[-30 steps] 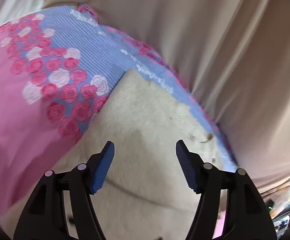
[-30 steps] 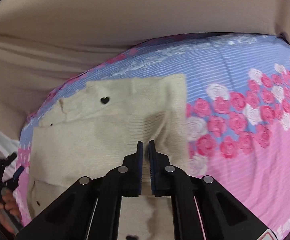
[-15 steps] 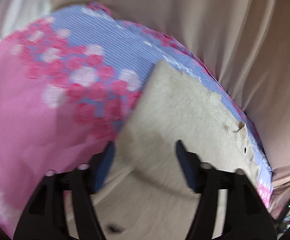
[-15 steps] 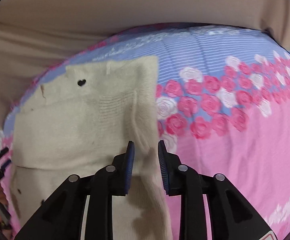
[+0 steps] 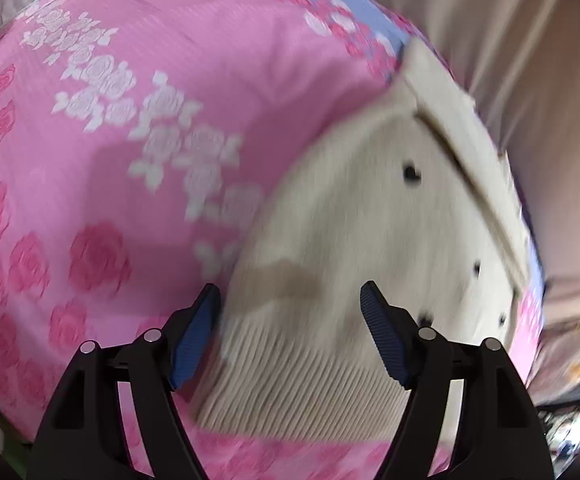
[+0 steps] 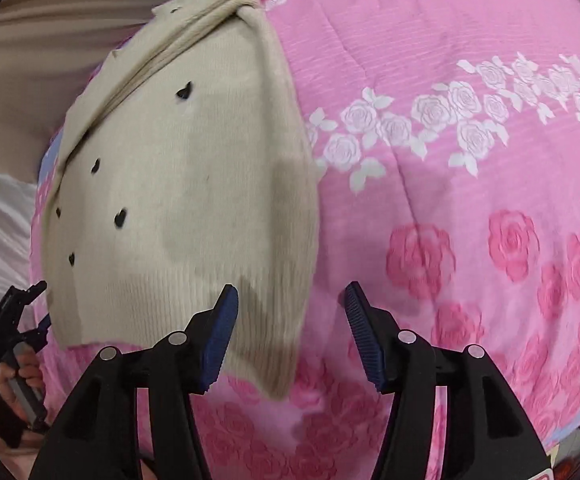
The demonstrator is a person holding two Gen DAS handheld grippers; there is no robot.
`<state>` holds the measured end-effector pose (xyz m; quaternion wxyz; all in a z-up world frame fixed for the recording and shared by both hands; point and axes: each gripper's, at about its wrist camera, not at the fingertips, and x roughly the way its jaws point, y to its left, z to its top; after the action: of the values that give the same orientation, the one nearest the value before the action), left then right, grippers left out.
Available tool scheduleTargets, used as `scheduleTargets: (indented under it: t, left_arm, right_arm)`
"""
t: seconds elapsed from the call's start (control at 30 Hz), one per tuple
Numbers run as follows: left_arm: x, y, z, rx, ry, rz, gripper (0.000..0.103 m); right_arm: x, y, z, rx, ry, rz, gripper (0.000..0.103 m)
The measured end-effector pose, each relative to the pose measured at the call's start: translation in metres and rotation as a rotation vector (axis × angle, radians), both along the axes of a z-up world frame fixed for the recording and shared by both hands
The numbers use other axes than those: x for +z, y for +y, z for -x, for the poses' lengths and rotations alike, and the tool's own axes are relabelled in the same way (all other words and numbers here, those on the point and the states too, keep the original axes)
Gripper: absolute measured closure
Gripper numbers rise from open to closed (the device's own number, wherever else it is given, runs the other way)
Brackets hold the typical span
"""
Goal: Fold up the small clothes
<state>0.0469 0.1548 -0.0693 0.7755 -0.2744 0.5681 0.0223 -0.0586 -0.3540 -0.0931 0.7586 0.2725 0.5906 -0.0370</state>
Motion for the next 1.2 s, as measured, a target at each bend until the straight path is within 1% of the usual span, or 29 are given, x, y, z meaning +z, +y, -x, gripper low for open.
scheduleTargets:
  t: [0.07,0.1,0.2,0.23,0.27,0.3,0.33,0.37,0.43,0.5,0.67,0.8,0.87,0.93,1.0,1.07,1.13,1.17,1.2]
  left_arm:
    - [0.002,-0.004,0.008,-0.010,0.004,-0.023,0.033]
    - [0.000,-0.004,0.012,-0.004,0.006,-0.017,0.033]
    - [-0.001,-0.005,0.013,0.011,-0.005,-0.029,0.034]
    - [-0.001,-0.005,0.013,0.018,-0.004,-0.038,0.039]
    - [0.000,-0.005,0.014,0.023,-0.004,-0.046,0.049]
    - [0.000,-0.004,0.014,0.024,-0.009,-0.041,0.057]
    - [-0.002,-0.001,0.014,0.027,-0.007,-0.016,0.075]
    - [-0.008,0.005,0.012,0.041,0.007,0.047,0.093]
    - [-0.012,0.017,0.017,0.095,0.023,0.130,0.096]
    - [-0.009,0.025,0.022,0.117,0.025,0.171,0.096]
    - [0.015,0.026,0.034,0.078,-0.005,0.175,0.097]
    - [0.035,0.022,0.053,0.035,-0.004,0.159,0.098]
    - [0.041,0.020,0.065,0.018,0.017,0.158,0.098]
    - [0.046,0.020,0.080,0.000,0.055,0.147,0.098]
    - [0.049,0.020,0.099,-0.002,0.106,0.133,0.098]
    - [0.057,0.022,0.119,0.016,0.158,0.096,0.098]
    - [0.075,0.027,0.138,0.065,0.185,0.073,0.098]
    - [0.088,0.028,0.141,0.080,0.172,0.056,0.098]
    - [0.108,0.028,0.140,0.094,0.131,0.039,0.098]
  right_arm:
    - [0.001,0.008,0.000,0.004,-0.002,0.000,0.043]
    - [0.001,0.012,0.001,0.007,-0.004,-0.010,0.043]
    - [0.001,0.026,-0.002,0.015,-0.012,0.024,0.042]
    - [0.002,0.029,-0.004,0.023,-0.014,0.039,0.041]
    - [0.001,0.033,-0.007,0.031,-0.016,0.046,0.043]
    - [0.001,0.035,-0.010,0.038,-0.014,0.051,0.058]
    - [-0.001,0.035,-0.011,0.041,-0.003,0.043,0.093]
    - [-0.002,0.032,-0.012,0.022,0.001,0.008,0.094]
    - [0.004,0.029,-0.011,0.007,-0.015,0.004,0.095]
    - [0.016,0.022,-0.005,-0.004,-0.035,0.009,0.095]
    - [0.041,0.011,0.011,0.005,-0.059,0.035,0.096]
    - [0.053,0.011,0.027,0.050,-0.047,0.072,0.097]
    - [0.057,0.003,0.041,0.061,-0.032,0.072,0.097]
    - [0.057,0.001,0.055,0.090,-0.001,0.083,0.097]
    - [0.054,0.001,0.073,0.137,0.045,0.065,0.097]
    - [0.054,0.004,0.092,0.200,0.088,0.049,0.097]
    - [0.063,0.005,0.113,0.245,0.088,-0.002,0.097]
    - [0.074,0.005,0.119,0.249,0.070,-0.032,0.097]
    - [0.085,0.003,0.119,0.239,0.037,-0.057,0.097]
